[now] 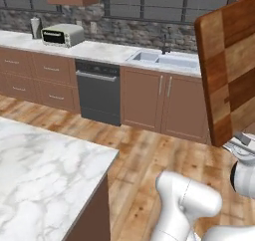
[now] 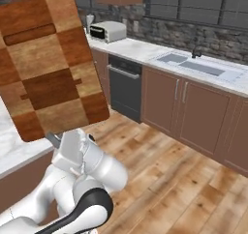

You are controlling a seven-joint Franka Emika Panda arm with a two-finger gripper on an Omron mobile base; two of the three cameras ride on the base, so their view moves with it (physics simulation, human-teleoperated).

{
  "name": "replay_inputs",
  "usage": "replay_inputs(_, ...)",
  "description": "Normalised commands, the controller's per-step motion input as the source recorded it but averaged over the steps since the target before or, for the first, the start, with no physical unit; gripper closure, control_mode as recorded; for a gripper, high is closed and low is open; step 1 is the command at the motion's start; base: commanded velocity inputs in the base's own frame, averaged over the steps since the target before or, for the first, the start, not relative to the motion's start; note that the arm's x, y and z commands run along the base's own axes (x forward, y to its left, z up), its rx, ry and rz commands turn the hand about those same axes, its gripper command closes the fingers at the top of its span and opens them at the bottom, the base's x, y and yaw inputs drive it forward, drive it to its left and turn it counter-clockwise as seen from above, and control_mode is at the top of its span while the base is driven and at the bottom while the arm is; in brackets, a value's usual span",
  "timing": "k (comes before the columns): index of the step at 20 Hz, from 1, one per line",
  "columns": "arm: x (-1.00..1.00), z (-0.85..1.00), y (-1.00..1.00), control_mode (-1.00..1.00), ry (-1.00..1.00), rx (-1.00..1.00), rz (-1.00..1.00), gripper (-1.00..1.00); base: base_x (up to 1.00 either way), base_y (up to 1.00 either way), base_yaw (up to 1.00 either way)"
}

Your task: Move the cutting board and knife to the sink. Then move spray from the cabinet to the counter.

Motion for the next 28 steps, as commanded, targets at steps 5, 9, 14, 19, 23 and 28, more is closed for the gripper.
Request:
replay_inputs(5, 0.00, 0.00, 0.00, 1.00, 0.00, 0.00, 0.00, 1.00, 1.00, -0.57, -0.07)
replay_inputs(9, 0.00, 0.00, 0.00, 1.00, 0.00, 0.00, 0.00, 1.00, 0.97, -0.43, 0.01)
replay_inputs(14, 0.00, 0.00, 0.00, 1.00, 0.00, 0.00, 0.00, 1.00, 0.95, -0.05, -0.07)
replay_inputs(19, 0.00, 0.00, 0.00, 1.00, 0.00, 0.00, 0.00, 1.00, 1.00, -0.44, -0.01)
replay_inputs(23, 0.00, 0.00, 0.00, 1.00, 0.00, 0.00, 0.00, 1.00, 1.00, -0.86, 0.27)
replay_inputs(28, 0.00, 0.00, 0.00, 1.00, 0.00, 0.00, 0.00, 1.00, 0.95, -0.16, 0.12)
